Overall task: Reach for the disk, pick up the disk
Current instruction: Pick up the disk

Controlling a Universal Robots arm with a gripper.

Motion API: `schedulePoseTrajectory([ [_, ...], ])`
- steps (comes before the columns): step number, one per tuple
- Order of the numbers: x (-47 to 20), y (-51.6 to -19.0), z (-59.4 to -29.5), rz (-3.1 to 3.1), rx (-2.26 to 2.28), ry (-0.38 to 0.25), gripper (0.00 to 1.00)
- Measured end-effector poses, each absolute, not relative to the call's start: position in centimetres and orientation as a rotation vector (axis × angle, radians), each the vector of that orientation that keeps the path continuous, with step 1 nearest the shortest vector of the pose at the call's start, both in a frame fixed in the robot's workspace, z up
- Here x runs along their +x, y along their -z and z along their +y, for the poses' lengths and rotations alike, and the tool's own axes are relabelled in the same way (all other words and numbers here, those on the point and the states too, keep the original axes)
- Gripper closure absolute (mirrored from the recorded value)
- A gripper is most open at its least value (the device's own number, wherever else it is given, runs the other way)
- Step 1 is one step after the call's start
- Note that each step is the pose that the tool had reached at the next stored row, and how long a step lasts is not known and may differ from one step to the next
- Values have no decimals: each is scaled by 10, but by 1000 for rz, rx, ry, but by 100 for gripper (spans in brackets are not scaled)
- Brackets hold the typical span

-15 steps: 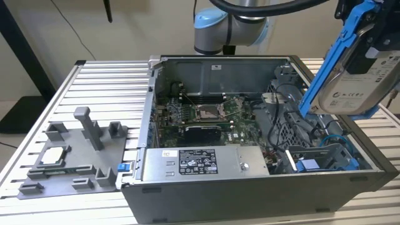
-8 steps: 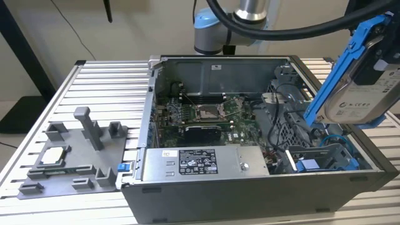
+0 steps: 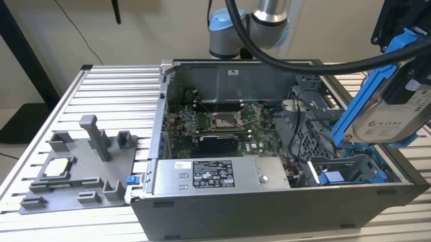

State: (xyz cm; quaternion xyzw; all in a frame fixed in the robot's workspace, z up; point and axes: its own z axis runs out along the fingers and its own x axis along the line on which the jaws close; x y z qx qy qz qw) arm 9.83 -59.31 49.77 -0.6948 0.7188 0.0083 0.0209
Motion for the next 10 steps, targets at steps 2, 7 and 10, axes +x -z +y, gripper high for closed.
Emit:
schedulePoseTrajectory([
  [2,99,-494,-594,2229,-2154,-26,100],
  [7,100,-485,-594,2230,-2152,-25,100],
  [10,100,-479,-594,2230,-2152,-25,100],
])
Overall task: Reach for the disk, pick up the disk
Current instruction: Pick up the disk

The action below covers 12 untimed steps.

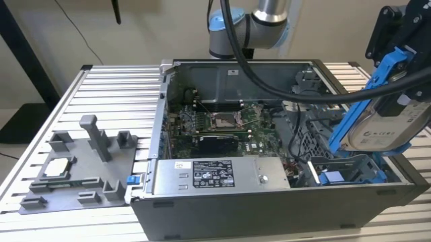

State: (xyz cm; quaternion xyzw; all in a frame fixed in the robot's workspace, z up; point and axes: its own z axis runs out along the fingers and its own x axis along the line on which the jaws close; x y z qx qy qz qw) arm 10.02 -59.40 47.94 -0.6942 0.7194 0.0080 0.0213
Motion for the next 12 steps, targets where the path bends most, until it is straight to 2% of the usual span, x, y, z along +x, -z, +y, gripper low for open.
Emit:
schedulePoseTrajectory([
  [12,101,-472,-593,2229,-2151,-23,100],
])
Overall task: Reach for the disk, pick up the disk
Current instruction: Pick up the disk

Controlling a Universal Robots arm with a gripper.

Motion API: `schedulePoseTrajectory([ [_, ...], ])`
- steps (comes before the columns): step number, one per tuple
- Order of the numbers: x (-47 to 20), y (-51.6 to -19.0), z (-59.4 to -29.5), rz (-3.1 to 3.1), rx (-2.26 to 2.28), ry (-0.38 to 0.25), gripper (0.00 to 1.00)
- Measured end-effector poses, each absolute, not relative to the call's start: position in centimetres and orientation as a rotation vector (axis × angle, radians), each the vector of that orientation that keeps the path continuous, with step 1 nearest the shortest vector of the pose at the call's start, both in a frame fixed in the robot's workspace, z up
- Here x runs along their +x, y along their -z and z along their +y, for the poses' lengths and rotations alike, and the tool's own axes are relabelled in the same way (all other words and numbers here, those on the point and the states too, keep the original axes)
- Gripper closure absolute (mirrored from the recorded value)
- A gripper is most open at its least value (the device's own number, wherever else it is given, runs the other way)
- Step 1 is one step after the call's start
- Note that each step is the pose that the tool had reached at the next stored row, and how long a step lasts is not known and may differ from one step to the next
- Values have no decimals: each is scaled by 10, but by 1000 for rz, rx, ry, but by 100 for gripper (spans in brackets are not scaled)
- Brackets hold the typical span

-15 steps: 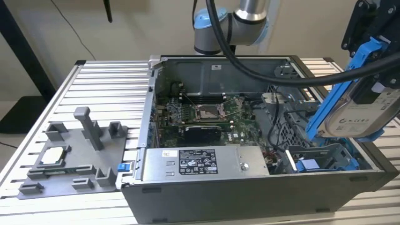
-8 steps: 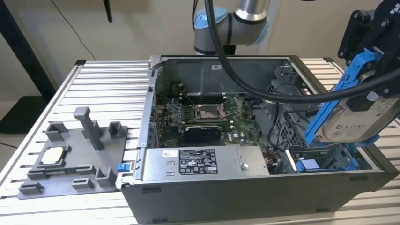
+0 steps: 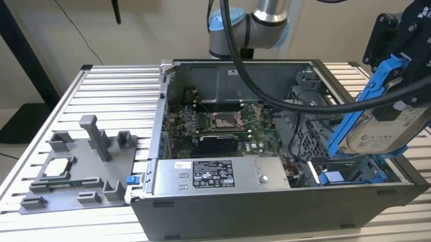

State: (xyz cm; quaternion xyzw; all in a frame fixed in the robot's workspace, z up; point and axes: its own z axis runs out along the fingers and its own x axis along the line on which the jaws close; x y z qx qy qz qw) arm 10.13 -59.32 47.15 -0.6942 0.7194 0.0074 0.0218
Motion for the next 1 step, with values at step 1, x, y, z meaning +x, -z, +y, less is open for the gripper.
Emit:
schedulePoseTrajectory([
  [1,101,-471,-593,2229,-2151,-23,100],
])
